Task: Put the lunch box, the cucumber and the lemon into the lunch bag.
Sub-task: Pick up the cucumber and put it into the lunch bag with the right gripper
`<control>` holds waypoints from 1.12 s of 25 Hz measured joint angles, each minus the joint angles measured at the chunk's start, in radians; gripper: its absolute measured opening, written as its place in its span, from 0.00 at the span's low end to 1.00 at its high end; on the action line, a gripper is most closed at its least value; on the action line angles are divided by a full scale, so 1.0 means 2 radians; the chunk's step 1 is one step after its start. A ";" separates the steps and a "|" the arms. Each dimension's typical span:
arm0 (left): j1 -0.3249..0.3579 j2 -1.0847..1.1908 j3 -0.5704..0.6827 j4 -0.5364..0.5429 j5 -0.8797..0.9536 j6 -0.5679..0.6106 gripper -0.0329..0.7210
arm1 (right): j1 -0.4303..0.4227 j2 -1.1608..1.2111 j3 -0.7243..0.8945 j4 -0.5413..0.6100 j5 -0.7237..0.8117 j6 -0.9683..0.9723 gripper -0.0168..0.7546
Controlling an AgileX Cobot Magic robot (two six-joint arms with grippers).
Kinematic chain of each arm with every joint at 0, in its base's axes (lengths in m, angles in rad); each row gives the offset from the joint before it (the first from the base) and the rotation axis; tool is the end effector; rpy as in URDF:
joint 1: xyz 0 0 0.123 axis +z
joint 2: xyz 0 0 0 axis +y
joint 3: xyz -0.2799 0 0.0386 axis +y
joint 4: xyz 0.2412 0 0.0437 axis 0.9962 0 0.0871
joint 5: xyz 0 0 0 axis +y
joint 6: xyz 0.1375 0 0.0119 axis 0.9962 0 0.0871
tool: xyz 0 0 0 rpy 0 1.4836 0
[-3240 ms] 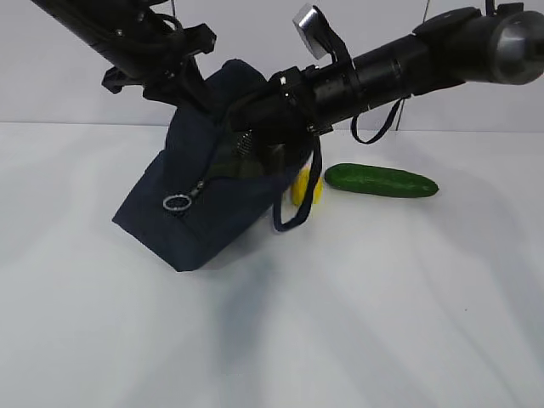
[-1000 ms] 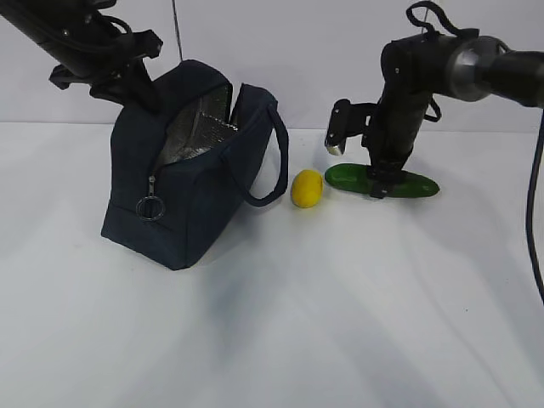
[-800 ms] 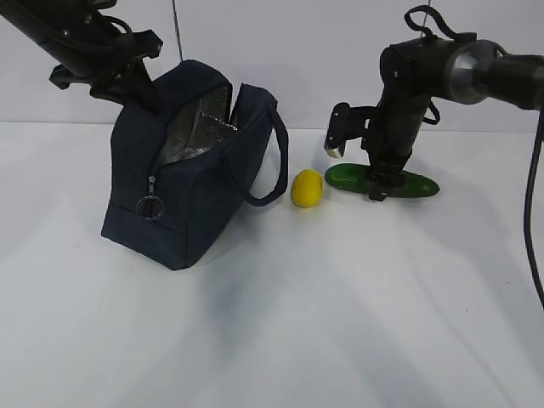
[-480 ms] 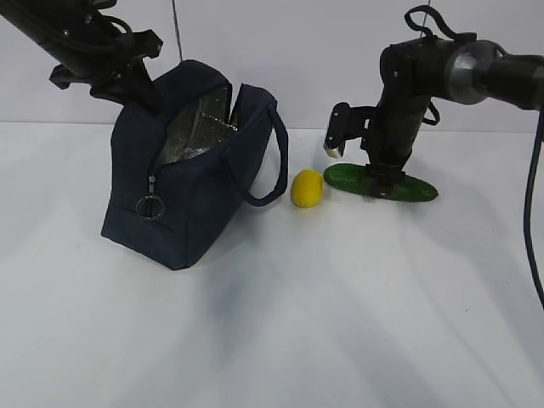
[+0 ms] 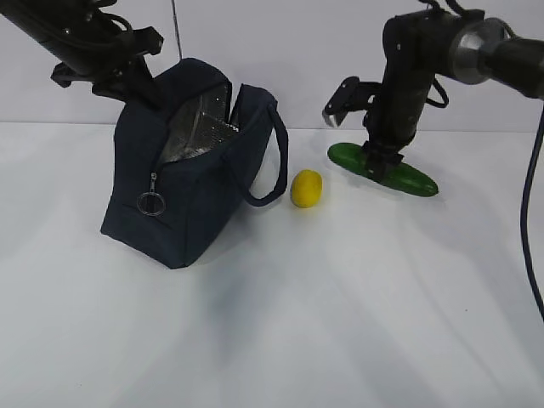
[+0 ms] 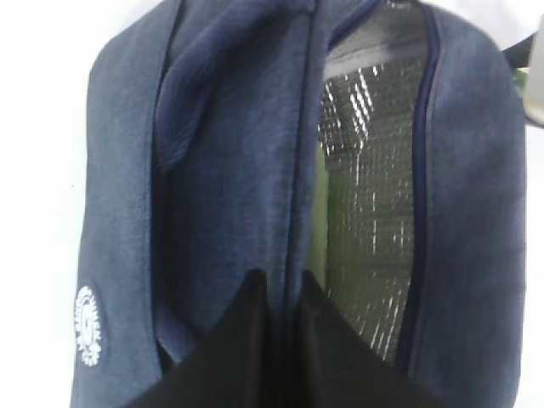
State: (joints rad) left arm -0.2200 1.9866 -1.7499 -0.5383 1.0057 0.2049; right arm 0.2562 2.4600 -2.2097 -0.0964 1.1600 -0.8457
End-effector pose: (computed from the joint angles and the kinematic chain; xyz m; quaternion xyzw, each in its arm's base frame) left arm 0.4272 -0.1568 0.2394 0.1080 0.9417 -0.2506 0.1970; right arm 0.5061 0.1200 0.1187 -0.5305 0.8374 -0.0801 0.1046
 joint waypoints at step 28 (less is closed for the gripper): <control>0.002 0.003 0.000 -0.147 -0.061 0.000 0.07 | 0.008 -0.035 -0.137 0.478 -0.030 0.236 0.48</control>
State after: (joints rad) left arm -0.2160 1.9924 -1.7499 -0.8319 0.8847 0.2049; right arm 0.2716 2.3905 -2.4841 0.8601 1.1007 -0.3739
